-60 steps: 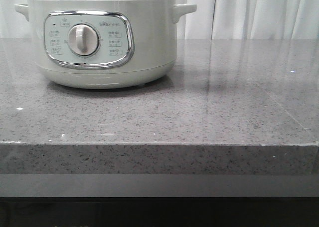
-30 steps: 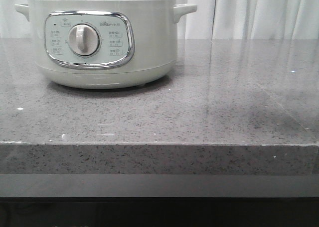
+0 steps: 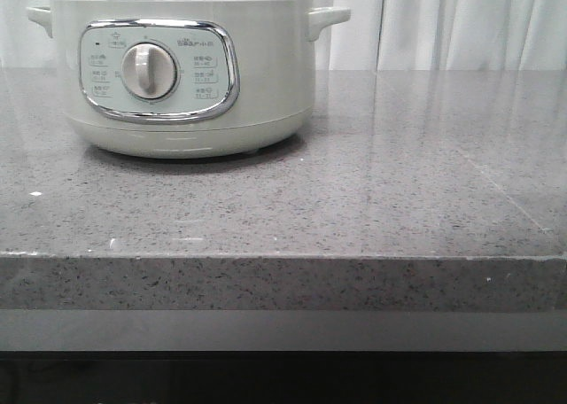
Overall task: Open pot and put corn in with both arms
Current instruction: 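Lower the glass lid back onto the pot with the left gripper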
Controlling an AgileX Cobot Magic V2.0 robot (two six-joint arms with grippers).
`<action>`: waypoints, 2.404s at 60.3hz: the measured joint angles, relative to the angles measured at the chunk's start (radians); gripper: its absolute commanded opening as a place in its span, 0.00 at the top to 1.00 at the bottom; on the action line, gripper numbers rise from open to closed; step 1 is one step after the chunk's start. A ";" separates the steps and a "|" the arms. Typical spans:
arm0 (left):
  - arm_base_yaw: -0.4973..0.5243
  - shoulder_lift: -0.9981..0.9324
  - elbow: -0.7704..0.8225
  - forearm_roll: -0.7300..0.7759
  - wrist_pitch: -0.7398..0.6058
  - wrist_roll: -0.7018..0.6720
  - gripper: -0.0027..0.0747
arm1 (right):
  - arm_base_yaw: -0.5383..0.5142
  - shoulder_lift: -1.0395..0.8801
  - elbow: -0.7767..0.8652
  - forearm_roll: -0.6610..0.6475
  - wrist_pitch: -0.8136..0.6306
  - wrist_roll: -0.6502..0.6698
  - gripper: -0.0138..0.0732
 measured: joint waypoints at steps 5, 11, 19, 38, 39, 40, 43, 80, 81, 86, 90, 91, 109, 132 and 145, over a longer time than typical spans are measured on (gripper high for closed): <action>0.000 0.000 0.000 0.000 0.000 0.000 0.68 | 0.000 0.000 0.000 0.000 -0.002 0.000 0.10; 0.000 0.000 0.000 0.000 0.000 0.000 0.68 | 0.000 0.004 0.000 0.000 -0.005 0.000 0.10; 0.000 0.000 0.000 0.000 0.000 0.000 0.68 | 0.000 0.007 0.000 0.000 -0.007 0.000 0.10; 0.000 0.029 0.002 -0.025 -0.049 0.000 0.68 | 0.000 0.008 0.000 0.000 -0.009 0.000 0.10; 0.000 0.033 0.002 -0.030 -0.055 0.000 0.68 | 0.000 0.008 0.000 0.000 -0.009 0.000 0.10; 0.000 0.037 0.002 -0.038 -0.062 0.000 0.68 | 0.000 0.008 0.000 0.000 -0.009 0.000 0.10; 0.000 0.057 0.002 -0.057 -0.087 0.000 0.68 | 0.000 0.008 0.000 0.000 -0.009 0.000 0.10; -0.181 0.580 -0.258 -0.056 -0.325 0.002 0.68 | 0.000 0.008 0.000 0.000 -0.011 -0.007 0.10; -0.184 0.592 -0.262 -0.054 -0.332 0.002 0.68 | 0.000 0.008 0.000 0.000 -0.011 -0.007 0.10; -0.198 0.663 -0.308 -0.051 -0.364 0.002 0.68 | 0.000 0.008 0.000 0.000 -0.012 -0.007 0.10; -0.210 0.718 -0.344 -0.038 -0.386 0.002 0.68 | 0.000 0.008 0.000 0.000 -0.012 -0.007 0.10; -0.213 0.729 -0.351 -0.033 -0.392 0.002 0.68 | 0.000 0.008 0.000 0.000 -0.012 -0.007 0.10; -0.225 0.902 -0.459 0.017 -0.440 0.002 0.68 | 0.000 0.008 0.000 0.000 -0.012 -0.007 0.10; -0.225 0.937 -0.465 0.015 -0.443 0.002 0.68 | 0.000 0.008 0.000 0.000 -0.012 -0.008 0.10; -0.229 0.937 -0.465 0.013 -0.443 0.002 0.68 | 0.000 0.008 0.000 0.000 -0.012 -0.008 0.10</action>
